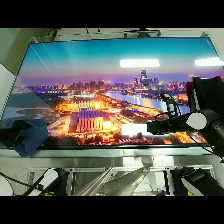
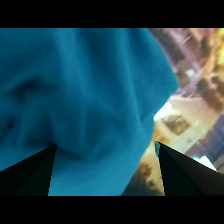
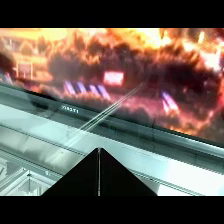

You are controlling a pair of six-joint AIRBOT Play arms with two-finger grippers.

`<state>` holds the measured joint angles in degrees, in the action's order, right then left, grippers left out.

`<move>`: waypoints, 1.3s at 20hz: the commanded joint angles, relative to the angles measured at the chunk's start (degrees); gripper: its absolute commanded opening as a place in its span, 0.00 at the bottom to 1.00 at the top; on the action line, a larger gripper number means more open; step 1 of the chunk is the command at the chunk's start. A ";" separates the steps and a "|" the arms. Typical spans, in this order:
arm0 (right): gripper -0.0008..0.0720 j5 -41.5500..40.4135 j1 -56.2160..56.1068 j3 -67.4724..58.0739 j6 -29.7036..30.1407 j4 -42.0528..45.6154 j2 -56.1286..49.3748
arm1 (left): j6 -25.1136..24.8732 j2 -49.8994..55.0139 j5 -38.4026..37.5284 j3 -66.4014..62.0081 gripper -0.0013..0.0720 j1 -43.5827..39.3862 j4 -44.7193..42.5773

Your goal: Fold the shirts.

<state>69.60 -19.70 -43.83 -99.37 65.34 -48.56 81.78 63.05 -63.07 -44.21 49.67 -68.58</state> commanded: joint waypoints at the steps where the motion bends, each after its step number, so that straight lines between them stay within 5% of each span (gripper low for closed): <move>1: 0.04 0.02 -0.07 0.02 -0.02 0.00 -0.02 | -1.46 9.46 4.17 -0.02 1.00 -3.61 -0.37; 5: 0.04 0.00 -0.07 0.02 -0.02 0.00 -0.02 | -2.12 16.52 2.36 -4.04 0.97 -6.82 -0.57; 6: 0.04 0.00 -0.07 0.02 -0.02 0.00 -0.04 | -2.10 17.55 0.94 -5.70 0.71 -7.17 -0.50; 7: 0.04 0.00 -0.07 0.02 -0.02 0.00 -0.04 | -2.12 18.43 -1.07 -7.78 0.15 -7.69 -0.48; 8: 0.04 0.00 -0.07 0.02 -0.02 0.00 -0.02 | -2.25 18.75 -2.80 -9.66 0.02 -8.11 -0.33; 12: 0.04 0.02 -0.07 0.02 -0.02 0.00 -0.04 | -2.34 18.38 -11.04 -18.82 0.02 -12.81 4.04; 18: 0.04 0.00 -0.07 0.02 -0.02 0.00 -0.02 | -12.11 11.52 -16.02 -27.98 0.05 -35.17 33.46; 26: 0.04 -1.46 -0.07 0.02 -0.02 0.02 -0.04 | -13.05 13.88 -9.70 -31.71 0.05 -67.45 25.64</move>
<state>68.95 -19.70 -43.83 -99.39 65.36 -48.56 69.71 74.72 -75.26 -75.26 -7.81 -39.27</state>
